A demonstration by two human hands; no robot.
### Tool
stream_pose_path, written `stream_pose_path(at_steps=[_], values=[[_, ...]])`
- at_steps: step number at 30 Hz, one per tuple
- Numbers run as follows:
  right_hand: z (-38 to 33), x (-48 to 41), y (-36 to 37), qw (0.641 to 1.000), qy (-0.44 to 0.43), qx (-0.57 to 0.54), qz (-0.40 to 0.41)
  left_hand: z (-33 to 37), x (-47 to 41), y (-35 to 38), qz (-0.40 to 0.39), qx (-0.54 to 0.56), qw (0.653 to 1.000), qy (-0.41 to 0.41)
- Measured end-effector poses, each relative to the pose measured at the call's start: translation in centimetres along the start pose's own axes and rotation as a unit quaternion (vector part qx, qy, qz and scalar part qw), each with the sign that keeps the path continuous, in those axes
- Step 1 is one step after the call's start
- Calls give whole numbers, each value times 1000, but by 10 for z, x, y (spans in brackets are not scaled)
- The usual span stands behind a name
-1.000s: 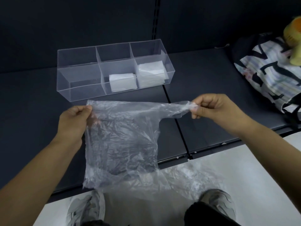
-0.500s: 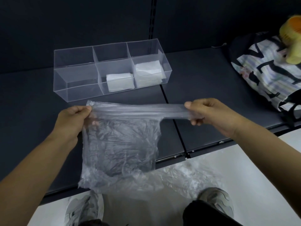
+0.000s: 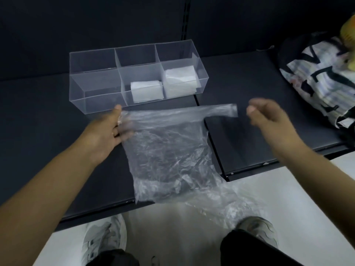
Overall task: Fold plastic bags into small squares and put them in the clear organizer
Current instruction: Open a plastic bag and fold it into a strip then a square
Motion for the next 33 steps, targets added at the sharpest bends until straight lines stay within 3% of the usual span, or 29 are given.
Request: stream_pose_path(at_steps=[4,6,10,14,19,22,26,30,33], values=[[22,90,31,966,28,72,-245,-37,30,-20,-39,13,998,-57],[35,120,41,935,-4,170,-311,-59,48,-21,-65,-17,994,-86],[40,126,47,927,-46,232,-291,-73,60,-14,-55,-126,987,-77],[24,105,49,952,16,45,-302,-35,25,-15,33,-105,994,2],[16,76,51,954,38,-53,-292,-11,-8,-18,91,-85,992,35],[23,69,45,958,36,-45,-281,-23,2,-21,57,-42,997,-11],[28,80,43,952,21,-10,-306,-57,42,-38,17,-71,995,-70],[37,95,43,936,-8,108,-335,-92,80,-31,-51,-100,984,-135],[42,101,45,935,-34,137,-325,-100,83,-29,-39,-118,983,-138]])
Point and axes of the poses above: each hand's wrist, its own x-axis away from the middle knuckle, its own y-axis out of the palm, z = x × y, the point moved 10 cm from there along -x, towards the middle knuckle, and after that the axes turned 7 degrees about z, right-handed, at the moved point
